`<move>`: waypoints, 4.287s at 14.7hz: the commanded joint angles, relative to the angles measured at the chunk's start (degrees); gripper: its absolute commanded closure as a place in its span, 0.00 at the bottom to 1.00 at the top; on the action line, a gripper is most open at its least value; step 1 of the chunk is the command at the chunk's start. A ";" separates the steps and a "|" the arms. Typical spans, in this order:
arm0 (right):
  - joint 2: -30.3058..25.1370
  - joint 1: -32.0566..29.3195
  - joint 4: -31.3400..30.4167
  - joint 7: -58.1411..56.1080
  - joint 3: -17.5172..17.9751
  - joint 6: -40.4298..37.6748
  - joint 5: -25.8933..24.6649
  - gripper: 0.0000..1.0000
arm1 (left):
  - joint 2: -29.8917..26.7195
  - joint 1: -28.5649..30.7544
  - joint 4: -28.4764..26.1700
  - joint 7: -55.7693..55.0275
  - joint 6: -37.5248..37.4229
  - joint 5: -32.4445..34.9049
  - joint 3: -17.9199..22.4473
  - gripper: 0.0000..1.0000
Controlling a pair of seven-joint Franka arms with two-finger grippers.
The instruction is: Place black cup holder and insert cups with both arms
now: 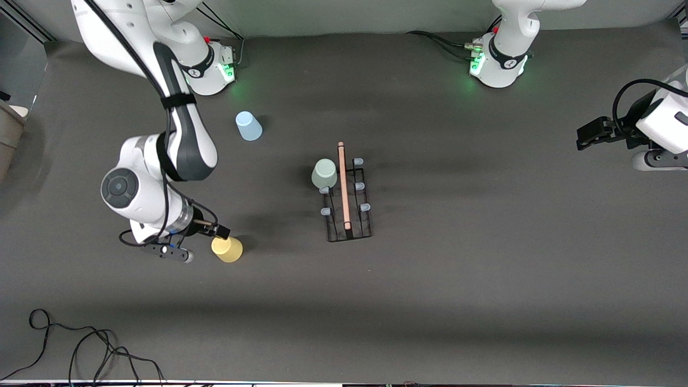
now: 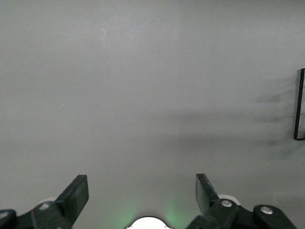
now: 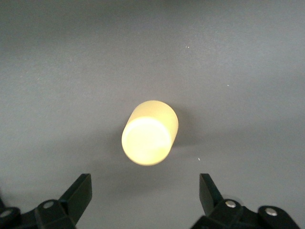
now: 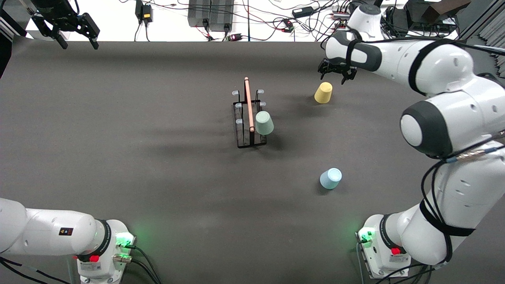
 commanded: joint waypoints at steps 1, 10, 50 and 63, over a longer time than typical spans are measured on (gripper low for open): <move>3.98 0.40 0.86 -2.16 -0.03 4.09 4.22 0.00 | -0.30 -0.13 -0.28 0.59 0.44 0.80 -0.06 0.00; 9.09 0.58 0.95 -3.82 0.41 9.21 5.54 0.37 | -0.21 -0.13 -0.28 0.59 0.79 0.80 -0.06 0.00; 7.61 21.15 15.80 44.08 -0.38 0.34 4.31 0.00 | -0.30 -0.13 -0.37 0.59 0.44 0.80 0.03 0.00; -11.30 20.97 19.74 -4.32 -29.72 -41.12 -1.83 0.00 | -0.30 -0.13 -0.46 0.50 0.53 0.80 0.03 0.00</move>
